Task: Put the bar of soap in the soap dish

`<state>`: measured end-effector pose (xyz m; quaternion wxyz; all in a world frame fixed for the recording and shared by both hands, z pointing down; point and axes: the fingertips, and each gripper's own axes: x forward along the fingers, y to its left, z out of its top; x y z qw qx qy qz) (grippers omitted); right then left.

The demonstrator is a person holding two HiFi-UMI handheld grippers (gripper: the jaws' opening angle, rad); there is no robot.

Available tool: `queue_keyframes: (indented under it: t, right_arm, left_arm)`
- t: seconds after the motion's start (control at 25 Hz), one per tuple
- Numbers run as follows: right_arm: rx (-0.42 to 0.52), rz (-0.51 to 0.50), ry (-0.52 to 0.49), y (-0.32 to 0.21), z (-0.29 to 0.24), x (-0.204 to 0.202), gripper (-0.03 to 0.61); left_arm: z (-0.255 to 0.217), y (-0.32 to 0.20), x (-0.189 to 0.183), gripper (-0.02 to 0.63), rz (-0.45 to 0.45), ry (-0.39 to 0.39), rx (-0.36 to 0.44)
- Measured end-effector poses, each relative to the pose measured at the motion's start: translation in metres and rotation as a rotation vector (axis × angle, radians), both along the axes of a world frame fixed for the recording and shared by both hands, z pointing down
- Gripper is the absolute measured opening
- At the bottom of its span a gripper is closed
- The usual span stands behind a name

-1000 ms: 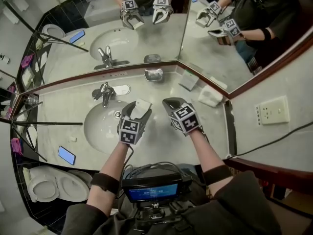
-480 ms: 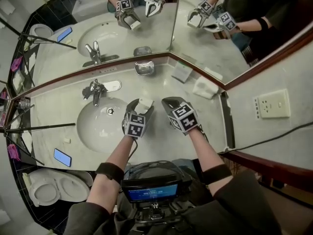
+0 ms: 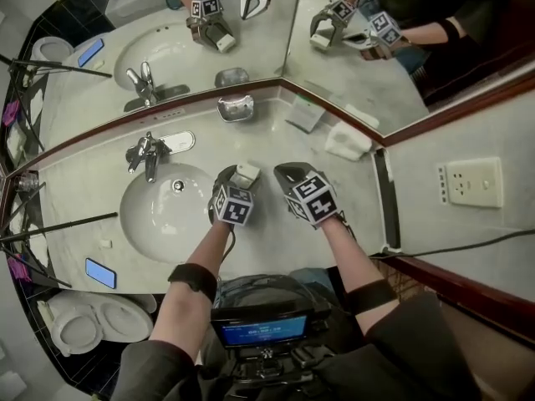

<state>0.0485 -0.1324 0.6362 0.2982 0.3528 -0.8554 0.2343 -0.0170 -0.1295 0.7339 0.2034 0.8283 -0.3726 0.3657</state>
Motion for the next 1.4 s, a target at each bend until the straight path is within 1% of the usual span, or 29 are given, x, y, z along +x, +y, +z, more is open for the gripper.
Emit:
queue_keyframes:
  t: [0.32, 0.52, 0.56, 0.76, 0.84, 1.0, 1.04, 1.08, 1.12, 1.24, 1.32, 1.36, 1.4]
  right_arm:
    - [-0.029, -0.008, 0.006, -0.002, 0.012, -0.003, 0.02]
    - [-0.033, -0.011, 0.005, -0.005, 0.013, -0.004, 0.02]
    - [-0.034, -0.01, 0.005, -0.005, 0.013, -0.004, 0.02]
    - [-0.034, -0.004, -0.001, -0.005, 0.01, -0.005, 0.02]
    - [-0.032, -0.001, -0.004, -0.004, 0.01, -0.003, 0.02]
    - [-0.021, -0.002, -0.015, -0.003, 0.005, -0.005, 0.02]
    - [-0.017, -0.004, -0.019, -0.003, 0.002, -0.006, 0.02]
    - [-0.012, -0.005, -0.024, -0.003, -0.001, -0.008, 0.02]
    - [-0.007, -0.005, -0.029, -0.003, -0.004, -0.009, 0.02]
    - [0.009, -0.009, -0.036, -0.002, -0.013, -0.012, 0.02]
    - [0.021, -0.013, -0.039, 0.001, -0.02, -0.014, 0.02]
    - [0.027, -0.014, -0.042, 0.003, -0.024, -0.016, 0.02]
    - [0.032, -0.016, -0.046, 0.004, -0.027, -0.017, 0.02]
  left_arm:
    - [0.027, 0.003, -0.003, 0.324, -0.02, -0.003, -0.075]
    - [0.034, 0.006, -0.002, 0.37, -0.017, -0.006, -0.099]
    - [0.032, 0.006, -0.002, 0.38, -0.019, -0.004, -0.099]
    - [0.018, 0.006, -0.005, 0.38, -0.021, -0.016, -0.08]
    - [0.009, 0.006, -0.007, 0.38, -0.025, -0.008, -0.069]
    - [-0.027, 0.006, -0.009, 0.371, -0.005, 0.028, -0.006]
    - [-0.037, 0.005, -0.011, 0.352, -0.004, 0.039, 0.014]
    - [-0.049, 0.004, -0.015, 0.306, -0.007, 0.051, 0.036]
    - [-0.061, 0.003, -0.018, 0.243, -0.012, 0.067, 0.059]
    - [-0.102, 0.006, -0.03, 0.123, -0.032, 0.114, 0.118]
    - [-0.122, 0.011, -0.042, 0.043, -0.054, 0.13, 0.155]
    - [-0.131, 0.014, -0.048, 0.007, -0.065, 0.136, 0.171]
    - [-0.138, 0.017, -0.053, 0.002, -0.076, 0.143, 0.184]
